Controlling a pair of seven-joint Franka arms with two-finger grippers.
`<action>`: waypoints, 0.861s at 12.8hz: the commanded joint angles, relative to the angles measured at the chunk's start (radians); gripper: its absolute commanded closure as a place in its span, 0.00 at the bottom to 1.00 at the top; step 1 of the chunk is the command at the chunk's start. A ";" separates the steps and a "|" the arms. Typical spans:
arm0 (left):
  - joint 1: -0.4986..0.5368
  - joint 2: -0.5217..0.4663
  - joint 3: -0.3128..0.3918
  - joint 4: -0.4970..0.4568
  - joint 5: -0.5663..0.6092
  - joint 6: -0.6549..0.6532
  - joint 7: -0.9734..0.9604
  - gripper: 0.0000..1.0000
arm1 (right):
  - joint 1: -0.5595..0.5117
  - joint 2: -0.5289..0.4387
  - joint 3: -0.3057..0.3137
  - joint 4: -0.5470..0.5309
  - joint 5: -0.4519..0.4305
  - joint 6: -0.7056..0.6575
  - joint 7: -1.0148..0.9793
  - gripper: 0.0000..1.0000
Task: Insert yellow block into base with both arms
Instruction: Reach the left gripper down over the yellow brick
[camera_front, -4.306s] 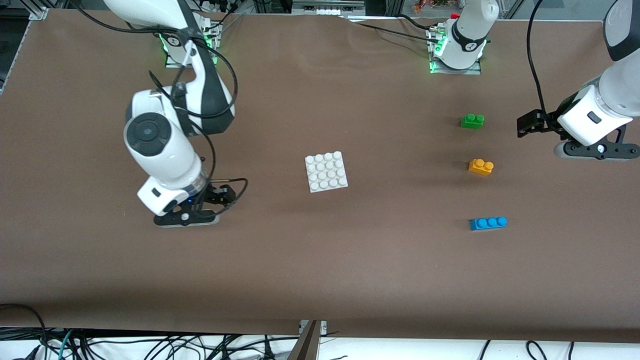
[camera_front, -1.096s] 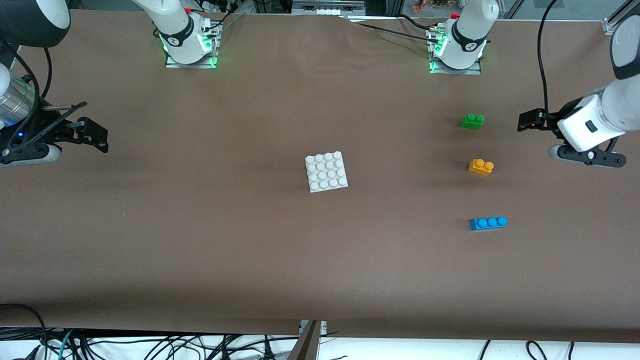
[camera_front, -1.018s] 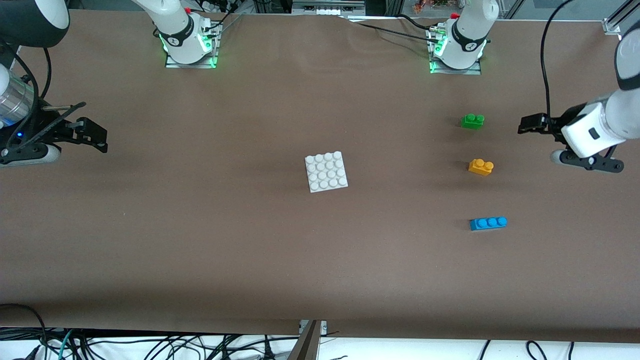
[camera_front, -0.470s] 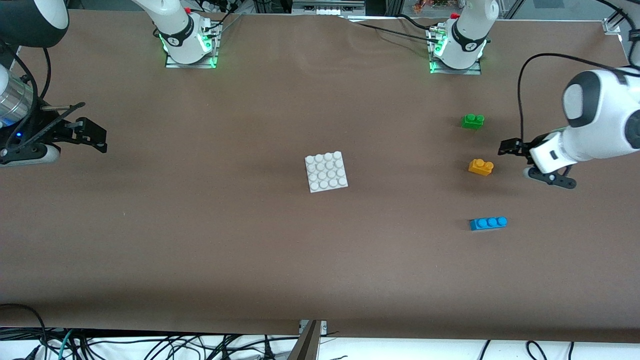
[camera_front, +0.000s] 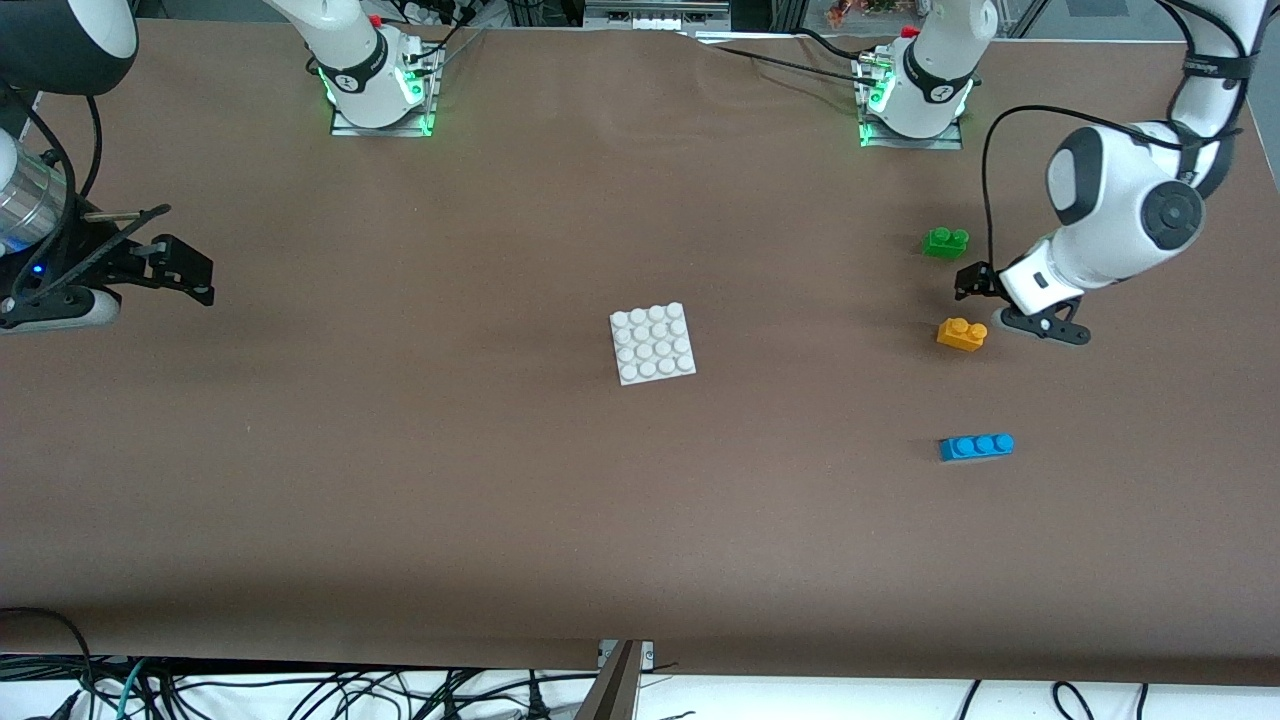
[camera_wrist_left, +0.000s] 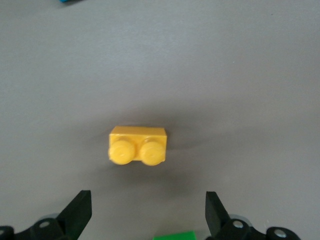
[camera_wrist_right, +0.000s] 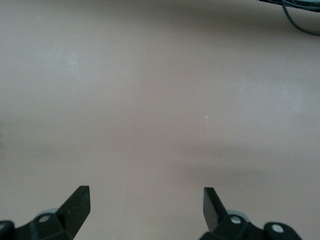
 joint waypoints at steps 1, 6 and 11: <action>0.004 -0.042 -0.016 -0.070 -0.011 0.073 -0.017 0.00 | -0.013 -0.016 0.014 -0.007 -0.004 -0.011 -0.004 0.00; 0.005 0.055 -0.013 -0.050 0.093 0.204 -0.103 0.00 | -0.012 -0.016 0.016 -0.007 -0.004 -0.012 -0.004 0.00; 0.007 0.164 -0.004 -0.041 0.116 0.335 -0.114 0.00 | -0.012 -0.016 0.016 -0.007 -0.003 -0.011 -0.004 0.00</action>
